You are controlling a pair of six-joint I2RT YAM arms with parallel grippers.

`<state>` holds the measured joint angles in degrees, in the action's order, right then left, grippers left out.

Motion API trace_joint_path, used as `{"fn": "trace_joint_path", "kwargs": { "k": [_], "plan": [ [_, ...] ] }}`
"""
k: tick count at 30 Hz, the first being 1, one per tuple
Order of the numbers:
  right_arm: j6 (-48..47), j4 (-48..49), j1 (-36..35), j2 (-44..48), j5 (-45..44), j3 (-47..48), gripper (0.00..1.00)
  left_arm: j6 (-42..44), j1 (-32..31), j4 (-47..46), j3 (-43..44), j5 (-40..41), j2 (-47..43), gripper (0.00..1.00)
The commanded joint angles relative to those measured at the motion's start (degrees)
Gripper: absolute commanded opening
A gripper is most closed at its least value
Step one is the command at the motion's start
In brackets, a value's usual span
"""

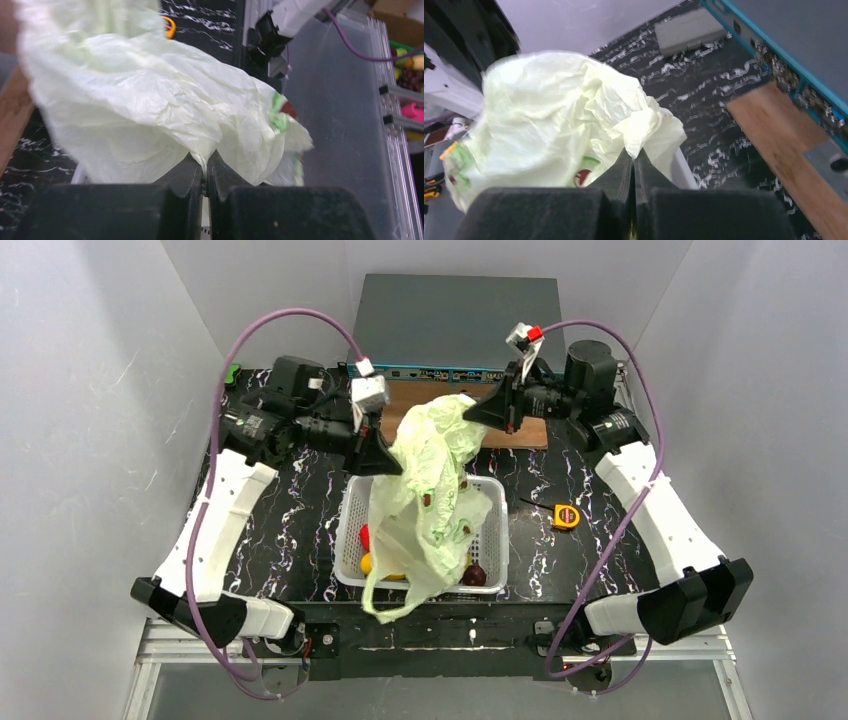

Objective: Place the fake fruits into the plastic bag and tie a complex knot

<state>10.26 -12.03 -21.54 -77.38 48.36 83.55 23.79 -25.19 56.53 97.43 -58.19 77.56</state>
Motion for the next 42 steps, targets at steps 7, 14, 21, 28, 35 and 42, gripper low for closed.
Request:
{"fn": "trace_joint_path", "kwargs": {
  "k": [7, 14, 21, 28, 35, 42],
  "plan": [
    [-13.17, -17.34, 17.21, 10.26, -8.30, -4.15, 0.01, -2.82, 23.49, 8.44, 10.58, -1.34, -1.99, 0.00],
    [-6.25, -16.30, 16.65, 13.52, -4.10, -8.43, 0.01, -22.69, 23.75, -11.17, 2.59, -2.89, -1.55, 0.32],
    [1.12, -10.82, 16.62, 17.43, -7.00, -15.77, 0.01, -36.88, 23.88, -24.20, -19.59, -3.24, -11.28, 0.76],
    [3.00, -11.18, 16.71, 18.37, -10.11, -19.32, 0.01, -41.80, 26.01, -29.51, -35.76, -0.01, -19.88, 0.82],
    [2.94, -11.13, 16.71, 18.76, -10.02, -19.57, 0.01, -52.84, 27.13, -44.75, -45.82, 1.60, -18.57, 0.80],
    [3.46, -11.12, 16.71, 17.89, -9.02, -18.45, 0.01, -61.50, 26.95, -58.85, -47.24, 3.01, -10.19, 0.71]
  ]
}}
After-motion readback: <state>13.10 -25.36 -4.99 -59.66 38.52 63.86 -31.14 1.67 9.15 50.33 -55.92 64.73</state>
